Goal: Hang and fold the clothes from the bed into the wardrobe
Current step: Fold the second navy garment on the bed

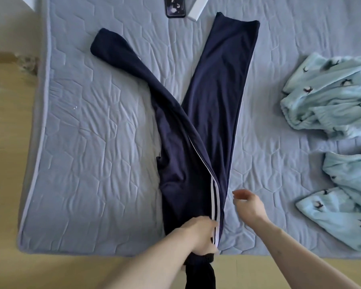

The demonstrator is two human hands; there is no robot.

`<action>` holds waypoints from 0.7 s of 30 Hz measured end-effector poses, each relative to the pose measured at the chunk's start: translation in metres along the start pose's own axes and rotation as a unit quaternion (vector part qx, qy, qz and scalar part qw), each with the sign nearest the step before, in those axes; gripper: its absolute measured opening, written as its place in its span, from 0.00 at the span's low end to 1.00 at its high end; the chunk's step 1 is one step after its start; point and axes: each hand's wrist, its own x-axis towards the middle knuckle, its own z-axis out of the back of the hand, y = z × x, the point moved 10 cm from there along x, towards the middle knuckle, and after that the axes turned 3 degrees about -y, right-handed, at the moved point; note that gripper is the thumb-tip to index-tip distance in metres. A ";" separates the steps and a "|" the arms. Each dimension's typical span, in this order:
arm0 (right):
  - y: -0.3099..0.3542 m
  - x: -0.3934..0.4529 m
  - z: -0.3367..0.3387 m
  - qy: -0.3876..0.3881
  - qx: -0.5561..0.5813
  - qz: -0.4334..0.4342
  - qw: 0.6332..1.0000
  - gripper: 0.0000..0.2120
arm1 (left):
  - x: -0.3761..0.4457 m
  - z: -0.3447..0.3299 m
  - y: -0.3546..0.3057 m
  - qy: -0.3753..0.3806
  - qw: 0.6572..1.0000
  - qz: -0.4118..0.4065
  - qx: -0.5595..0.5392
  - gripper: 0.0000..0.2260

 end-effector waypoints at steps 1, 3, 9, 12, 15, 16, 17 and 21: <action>0.006 0.002 -0.004 0.003 -0.007 0.011 1.000 0.15 | 0.001 0.008 0.012 -0.013 1.000 0.007 -0.022 0.22; 0.024 0.005 -0.011 0.002 -0.013 0.037 0.999 0.15 | 0.000 0.043 0.040 -0.105 0.991 0.027 -0.077 0.19; 0.126 0.013 -0.033 -0.026 -0.030 0.191 0.981 0.22 | -0.031 0.193 0.152 -0.397 0.900 0.133 -0.120 0.15; 0.181 0.024 -0.050 -0.037 -0.041 0.251 0.967 0.25 | -0.033 0.257 0.204 -0.432 0.873 0.214 -0.071 0.25; 0.228 0.042 -0.068 -0.064 -0.039 0.287 0.955 0.27 | -0.018 0.304 0.235 -0.422 0.862 0.278 -0.038 0.35; 0.241 0.049 -0.072 -0.080 -0.038 0.294 0.952 0.28 | -0.009 0.316 0.240 -0.412 0.863 0.290 -0.038 0.39; 0.252 0.056 -0.077 -0.092 -0.037 0.295 0.950 0.29 | 0.002 0.326 0.244 -0.402 0.863 0.302 -0.042 0.43; 0.279 0.082 -0.095 -0.101 -0.052 0.274 0.955 0.19 | 0.041 0.346 0.251 -0.361 0.858 0.365 -0.023 0.53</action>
